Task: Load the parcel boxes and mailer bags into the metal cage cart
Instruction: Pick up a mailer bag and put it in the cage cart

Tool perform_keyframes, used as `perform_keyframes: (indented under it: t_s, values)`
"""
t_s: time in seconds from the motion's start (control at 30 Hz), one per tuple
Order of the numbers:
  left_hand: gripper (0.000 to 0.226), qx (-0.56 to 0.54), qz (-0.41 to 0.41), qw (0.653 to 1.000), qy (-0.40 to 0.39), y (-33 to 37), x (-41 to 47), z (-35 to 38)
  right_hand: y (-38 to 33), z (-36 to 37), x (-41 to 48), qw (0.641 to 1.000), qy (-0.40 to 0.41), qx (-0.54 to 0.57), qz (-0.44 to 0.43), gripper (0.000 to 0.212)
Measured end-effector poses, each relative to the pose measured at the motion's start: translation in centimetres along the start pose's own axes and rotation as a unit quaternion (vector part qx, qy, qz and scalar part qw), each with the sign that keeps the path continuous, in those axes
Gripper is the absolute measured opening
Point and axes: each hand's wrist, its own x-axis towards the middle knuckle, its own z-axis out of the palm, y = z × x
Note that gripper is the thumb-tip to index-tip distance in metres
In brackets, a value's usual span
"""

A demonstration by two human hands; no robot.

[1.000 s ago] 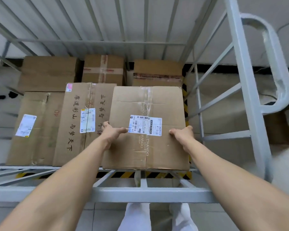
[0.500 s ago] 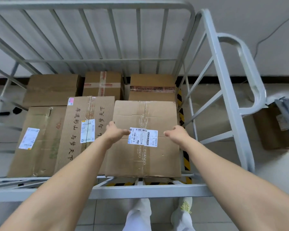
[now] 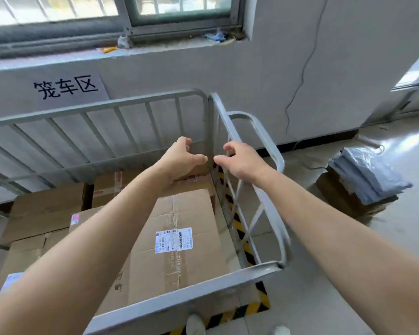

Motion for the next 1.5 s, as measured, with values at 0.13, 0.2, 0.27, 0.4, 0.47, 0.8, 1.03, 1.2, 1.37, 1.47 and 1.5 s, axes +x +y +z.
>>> perform_keyframes:
  t_s: [0.13,0.2,0.27,0.4,0.47,0.8,1.03,1.2,1.37,1.47,1.5]
  values:
    - [0.07,0.003,0.08,0.997,-0.014,6.8,-2.0,3.3,2.1,-7.0,-3.5,0.997,0.071,-0.005,-0.015,0.059]
    - [0.067,-0.009,0.11,0.993,-0.031,9.7,-2.8,5.6,4.3,-10.4,-5.2,0.995,0.103,-0.001,-0.004,0.058]
    - [0.065,-0.018,0.132,0.989,-0.056,13.0,-3.3,8.6,7.5,-13.9,-7.2,0.99,0.137,0.005,0.021,0.058]
    - [0.063,-0.03,0.169,0.979,-0.11,19.5,-4.0,15.7,14.9,-20.6,-11.1,0.977,0.196,0.003,0.084,0.058]
    - [0.062,-0.022,0.188,0.972,-0.139,22.7,-4.4,20.1,18.9,-23.9,-13.5,0.967,0.222,0.005,0.123,0.056]
    - [0.055,0.02,0.211,0.936,-0.283,32.4,-4.7,37.8,33.6,-34.5,-21.6,0.912,0.325,0.05,0.246,0.053]
    - [0.059,0.016,0.18,0.928,-0.327,36.9,0.7,47.0,41.4,-40.2,-19.6,0.897,0.332,0.058,0.287,0.056]
    - [0.06,-0.006,0.145,0.939,-0.312,39.8,7.6,52.0,46.0,-45.3,-12.6,0.909,0.303,0.043,0.284,0.055]
    - [0.065,0.008,0.106,0.951,-0.29,43.2,14.3,56.0,49.7,-50.2,-5.6,0.925,0.262,0.051,0.27,0.056]
    - [0.067,0.016,0.087,0.954,-0.285,45.5,17.2,58.3,52.2,-53.0,-2.5,0.929,0.238,0.058,0.276,0.056]
    - [0.068,0.013,0.086,0.954,-0.287,45.9,17.7,58.8,52.8,-53.5,-1.9,0.931,0.233,0.06,0.275,0.056]
